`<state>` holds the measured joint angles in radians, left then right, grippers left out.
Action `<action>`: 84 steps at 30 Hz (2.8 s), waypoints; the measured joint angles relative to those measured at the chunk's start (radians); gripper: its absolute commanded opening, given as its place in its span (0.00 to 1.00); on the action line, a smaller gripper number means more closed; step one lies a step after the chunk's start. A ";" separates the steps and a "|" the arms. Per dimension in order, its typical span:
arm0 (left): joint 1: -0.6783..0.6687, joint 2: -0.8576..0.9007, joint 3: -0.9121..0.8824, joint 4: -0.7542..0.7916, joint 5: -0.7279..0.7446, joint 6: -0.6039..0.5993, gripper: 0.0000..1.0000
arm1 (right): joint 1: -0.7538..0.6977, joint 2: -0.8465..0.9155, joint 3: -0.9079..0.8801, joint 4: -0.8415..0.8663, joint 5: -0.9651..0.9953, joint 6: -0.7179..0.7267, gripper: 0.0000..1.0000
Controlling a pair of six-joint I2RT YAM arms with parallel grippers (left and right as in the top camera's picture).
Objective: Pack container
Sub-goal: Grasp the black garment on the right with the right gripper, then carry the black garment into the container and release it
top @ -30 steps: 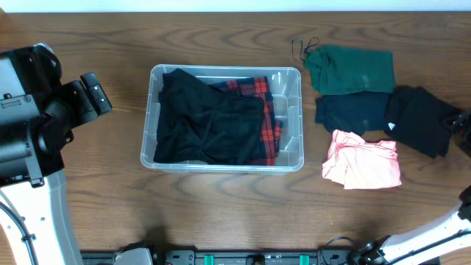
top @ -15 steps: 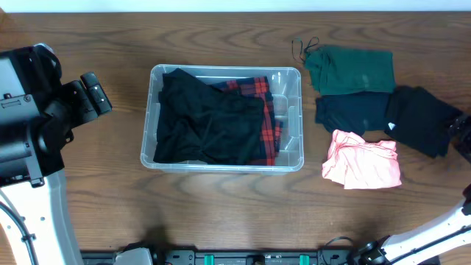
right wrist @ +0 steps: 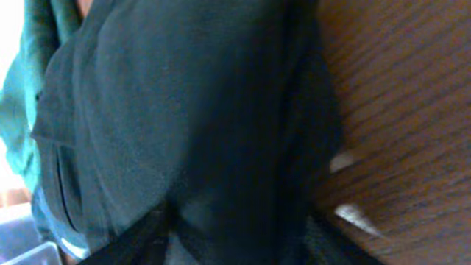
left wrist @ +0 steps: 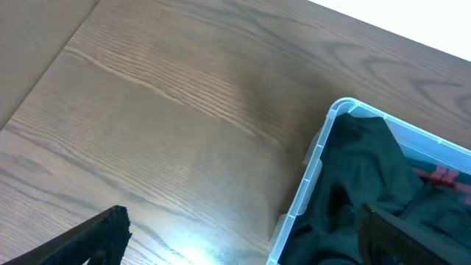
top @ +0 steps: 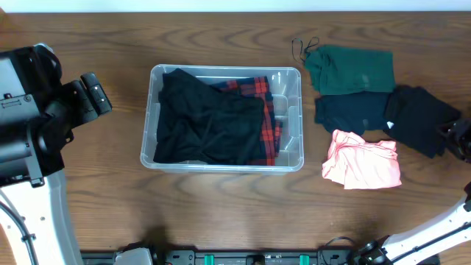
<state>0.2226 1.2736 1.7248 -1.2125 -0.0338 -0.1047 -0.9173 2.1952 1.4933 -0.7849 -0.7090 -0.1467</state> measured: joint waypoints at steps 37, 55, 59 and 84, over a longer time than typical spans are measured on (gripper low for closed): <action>0.000 0.000 0.000 0.000 0.000 0.000 0.98 | 0.867 -0.615 -0.003 0.282 -0.384 0.381 0.01; 0.000 0.000 0.000 0.000 0.000 0.000 0.98 | 1.242 -0.353 -0.005 0.005 0.051 0.540 0.01; 0.000 0.000 0.000 0.000 0.000 0.000 0.98 | 1.241 -0.362 -0.005 -0.099 0.183 0.502 0.01; 0.000 0.000 0.000 0.000 0.000 0.000 0.98 | 1.230 -0.573 -0.004 -0.002 0.388 0.343 0.25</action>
<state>0.2226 1.2736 1.7248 -1.2121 -0.0338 -0.1051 0.3126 1.6222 1.4891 -0.7868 -0.3210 0.1959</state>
